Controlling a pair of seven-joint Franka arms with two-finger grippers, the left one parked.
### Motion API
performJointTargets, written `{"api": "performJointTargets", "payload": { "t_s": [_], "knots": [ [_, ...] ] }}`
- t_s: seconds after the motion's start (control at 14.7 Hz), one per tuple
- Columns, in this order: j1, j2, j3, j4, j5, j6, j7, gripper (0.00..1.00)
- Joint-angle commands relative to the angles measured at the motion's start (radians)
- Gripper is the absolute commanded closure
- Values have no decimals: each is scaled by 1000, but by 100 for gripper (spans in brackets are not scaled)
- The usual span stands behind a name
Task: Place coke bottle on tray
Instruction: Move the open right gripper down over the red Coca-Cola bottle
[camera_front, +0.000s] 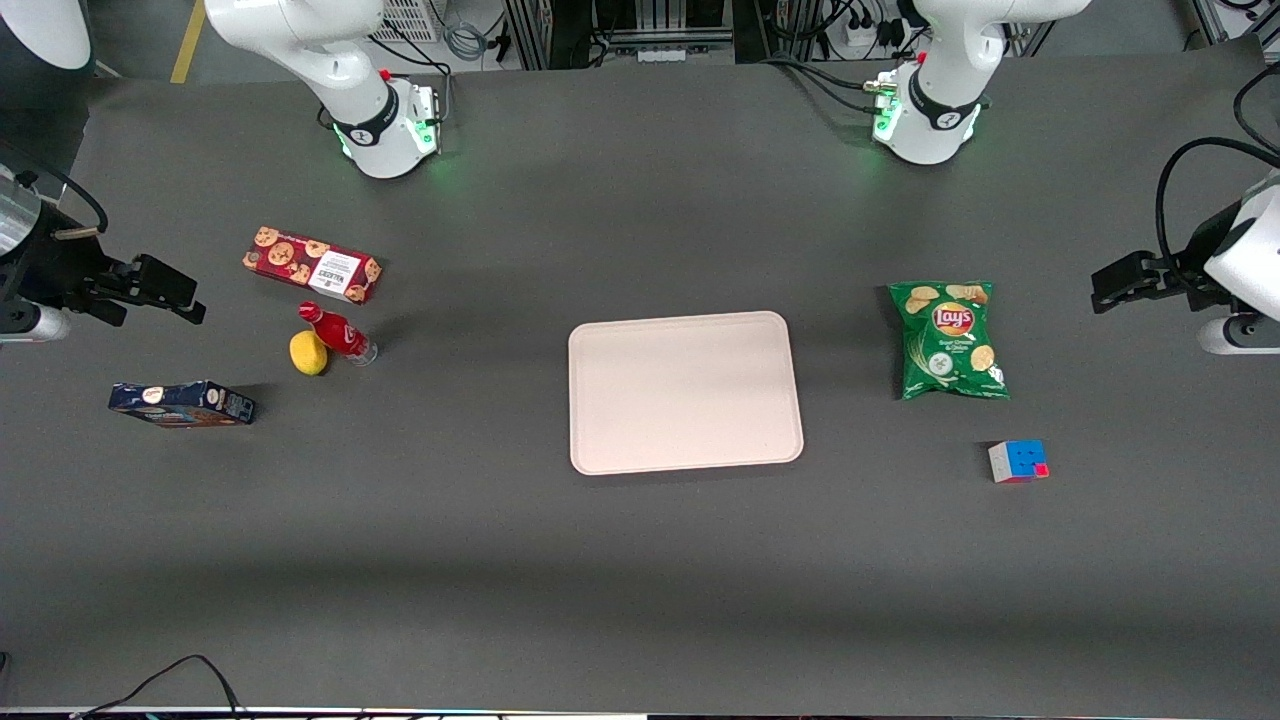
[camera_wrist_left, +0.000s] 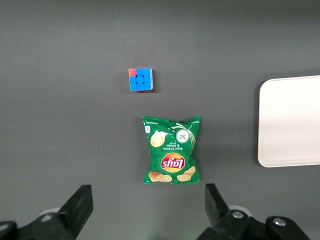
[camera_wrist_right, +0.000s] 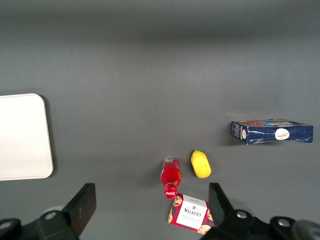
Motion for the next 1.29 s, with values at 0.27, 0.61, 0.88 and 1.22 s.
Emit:
{"api": "performJointTargets", "payload": {
  "t_s": [0.27,0.61,0.88,1.22],
  "knots": [
    [-1,13,-4,-16,25,-37,-29,0],
    [-14,-215,-4,-469,-10,236,-66,0],
    [-17,-280,-2,-691,-33,369,-86,0],
    [-17,-268,-1,-901,-59,614,-122,0]
  ]
}}
